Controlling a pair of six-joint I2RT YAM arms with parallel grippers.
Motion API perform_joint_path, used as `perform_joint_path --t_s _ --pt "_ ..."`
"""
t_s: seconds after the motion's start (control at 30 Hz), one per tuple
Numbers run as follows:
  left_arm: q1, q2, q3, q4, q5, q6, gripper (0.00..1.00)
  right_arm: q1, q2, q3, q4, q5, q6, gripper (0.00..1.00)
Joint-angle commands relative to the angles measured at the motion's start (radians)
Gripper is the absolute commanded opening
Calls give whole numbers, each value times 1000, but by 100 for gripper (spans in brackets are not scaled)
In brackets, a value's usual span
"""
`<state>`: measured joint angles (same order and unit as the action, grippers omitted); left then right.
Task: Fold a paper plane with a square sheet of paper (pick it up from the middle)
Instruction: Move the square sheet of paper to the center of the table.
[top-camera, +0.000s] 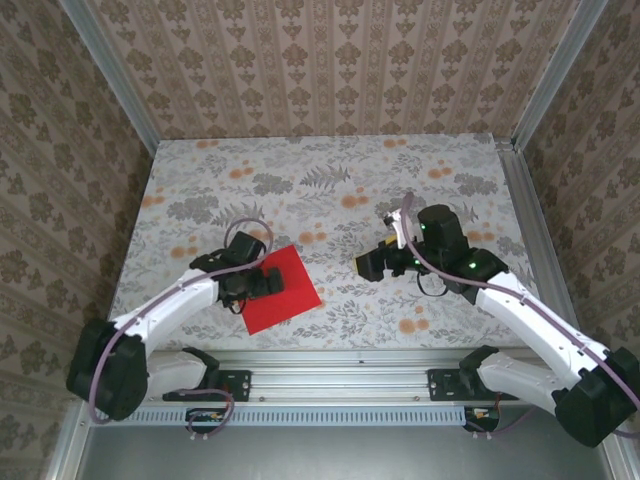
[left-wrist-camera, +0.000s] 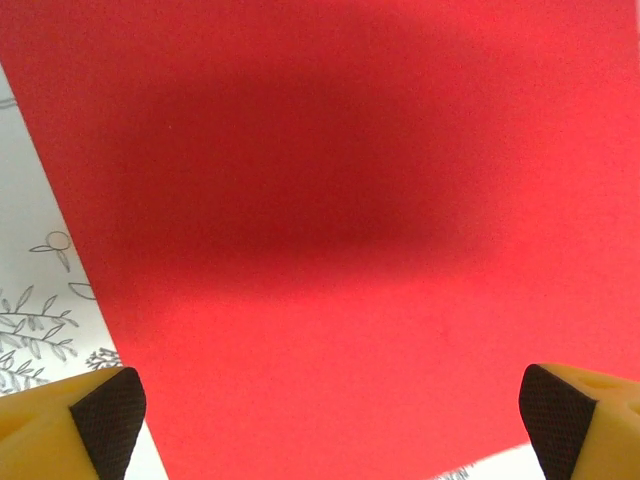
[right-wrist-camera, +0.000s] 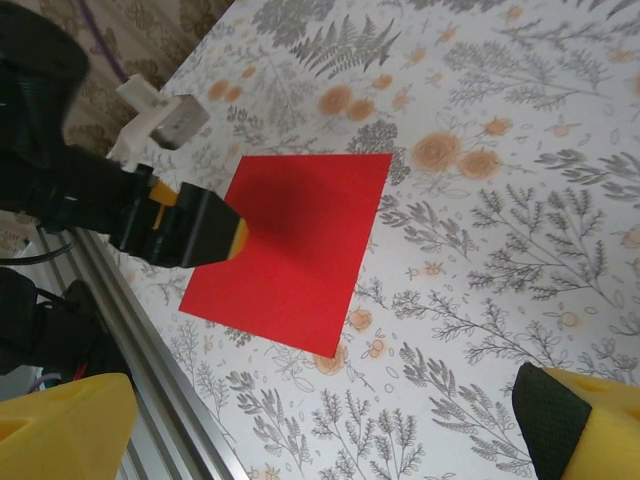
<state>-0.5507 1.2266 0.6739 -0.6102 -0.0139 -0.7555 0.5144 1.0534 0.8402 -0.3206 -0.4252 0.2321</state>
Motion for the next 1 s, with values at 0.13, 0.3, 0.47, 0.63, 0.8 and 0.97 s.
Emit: perform_joint_path --t_s 0.13,0.3,0.47,0.63,0.8,0.97 --pt "-42 179 61 77 -94 -62 100 25 41 51 -10 54 5 100" --pt "-63 295 94 113 -95 -64 100 25 40 57 -34 90 -16 100" --pt "-99 400 170 108 -95 -42 100 24 46 65 -65 127 -33 100" --pt "-143 498 267 108 -63 -23 100 20 34 74 -106 169 -45 100" --pt "-205 629 422 74 -40 8 100 -14 16 67 -150 165 -50 100" --pt "-260 730 565 40 -11 49 100 -86 -37 17 -173 159 -26 100"
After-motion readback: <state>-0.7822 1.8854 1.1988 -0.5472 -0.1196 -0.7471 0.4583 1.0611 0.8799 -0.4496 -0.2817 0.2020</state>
